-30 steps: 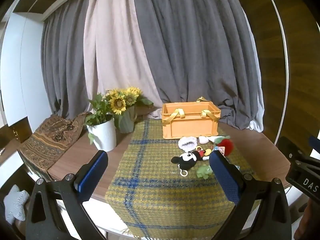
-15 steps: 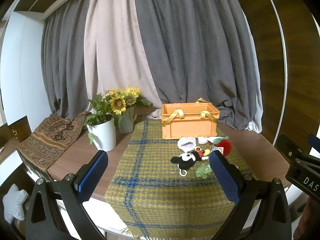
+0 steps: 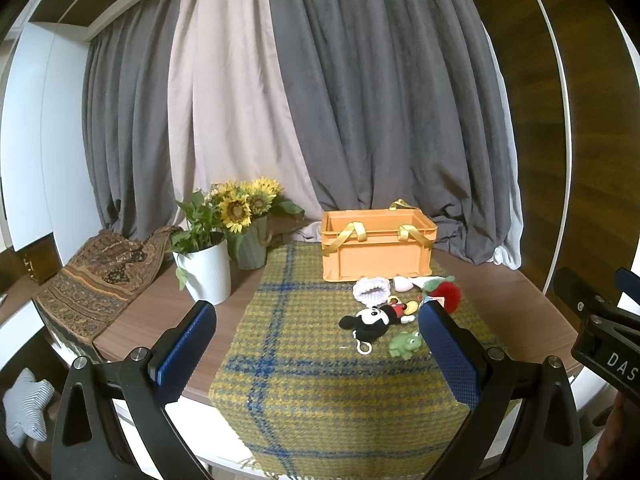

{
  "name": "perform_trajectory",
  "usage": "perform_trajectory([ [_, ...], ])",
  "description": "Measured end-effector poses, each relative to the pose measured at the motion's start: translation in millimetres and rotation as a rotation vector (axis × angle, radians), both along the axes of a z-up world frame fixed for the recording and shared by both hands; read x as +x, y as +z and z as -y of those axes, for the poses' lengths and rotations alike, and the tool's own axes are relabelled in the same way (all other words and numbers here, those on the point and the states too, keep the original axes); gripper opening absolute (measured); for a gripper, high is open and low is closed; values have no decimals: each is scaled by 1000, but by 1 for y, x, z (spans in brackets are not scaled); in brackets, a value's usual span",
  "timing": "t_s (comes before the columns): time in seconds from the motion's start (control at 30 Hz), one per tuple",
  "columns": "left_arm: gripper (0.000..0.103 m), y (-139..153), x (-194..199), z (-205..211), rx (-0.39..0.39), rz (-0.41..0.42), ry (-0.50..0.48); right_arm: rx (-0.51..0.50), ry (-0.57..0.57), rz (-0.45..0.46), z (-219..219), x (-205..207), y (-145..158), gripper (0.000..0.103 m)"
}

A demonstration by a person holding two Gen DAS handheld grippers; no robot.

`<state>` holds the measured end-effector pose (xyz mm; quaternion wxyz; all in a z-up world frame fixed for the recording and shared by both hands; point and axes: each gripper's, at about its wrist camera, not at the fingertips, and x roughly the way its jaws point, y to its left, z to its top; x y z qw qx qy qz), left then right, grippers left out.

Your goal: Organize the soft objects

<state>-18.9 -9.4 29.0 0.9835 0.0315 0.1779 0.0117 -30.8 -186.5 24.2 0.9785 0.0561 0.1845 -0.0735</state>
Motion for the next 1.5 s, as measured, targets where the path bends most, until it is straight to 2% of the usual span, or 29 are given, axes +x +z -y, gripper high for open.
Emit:
perform_trajectory([
  [1.5,103,-10,-4,3,-2,10,0,-7,3,3,-1,-3,1,102],
])
